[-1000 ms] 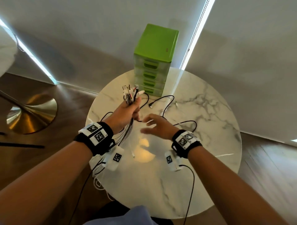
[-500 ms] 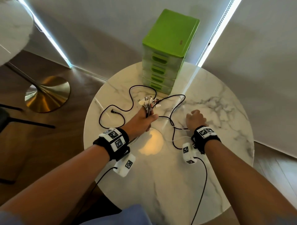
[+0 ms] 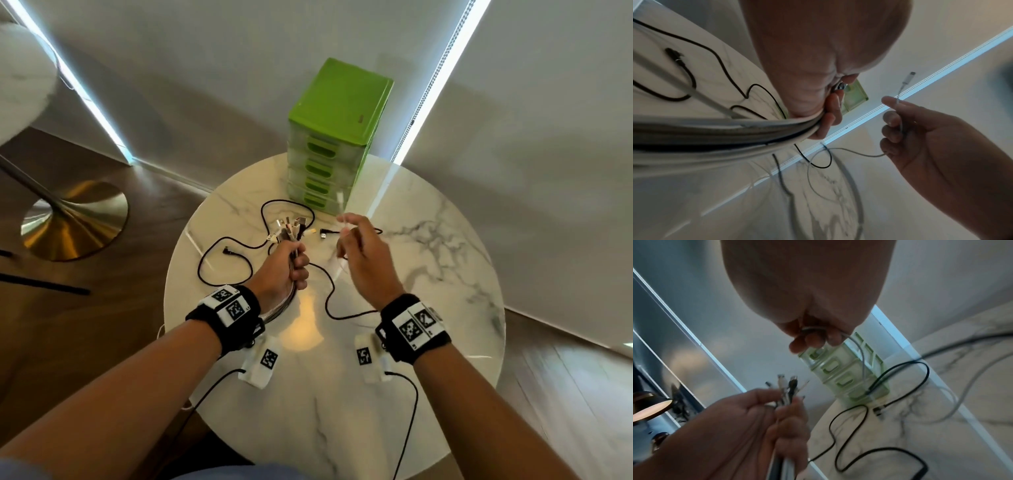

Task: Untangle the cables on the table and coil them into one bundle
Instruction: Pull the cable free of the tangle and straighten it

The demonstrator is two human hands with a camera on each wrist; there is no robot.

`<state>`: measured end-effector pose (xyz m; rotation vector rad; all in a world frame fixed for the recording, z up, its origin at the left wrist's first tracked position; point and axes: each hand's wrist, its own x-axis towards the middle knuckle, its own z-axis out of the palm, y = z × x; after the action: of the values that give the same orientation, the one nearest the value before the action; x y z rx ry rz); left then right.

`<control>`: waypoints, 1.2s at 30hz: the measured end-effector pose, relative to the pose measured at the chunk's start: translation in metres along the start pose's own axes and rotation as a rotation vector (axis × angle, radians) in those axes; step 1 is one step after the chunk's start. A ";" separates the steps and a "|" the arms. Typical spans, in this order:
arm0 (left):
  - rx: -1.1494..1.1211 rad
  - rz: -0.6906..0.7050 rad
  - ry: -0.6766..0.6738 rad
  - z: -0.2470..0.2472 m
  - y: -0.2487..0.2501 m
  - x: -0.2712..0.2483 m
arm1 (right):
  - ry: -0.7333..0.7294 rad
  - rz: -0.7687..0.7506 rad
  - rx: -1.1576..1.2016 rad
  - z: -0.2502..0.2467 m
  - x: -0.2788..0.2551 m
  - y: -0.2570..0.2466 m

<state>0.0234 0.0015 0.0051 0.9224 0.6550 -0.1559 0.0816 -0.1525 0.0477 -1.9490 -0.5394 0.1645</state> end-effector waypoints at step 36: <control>0.404 0.543 -0.044 -0.056 0.133 -0.054 | -0.251 0.395 -0.395 0.024 -0.075 0.056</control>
<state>0.0078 0.1183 0.1048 1.4500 0.3146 0.1841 0.0232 -0.1852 -0.0221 -2.4268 -0.3586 0.5960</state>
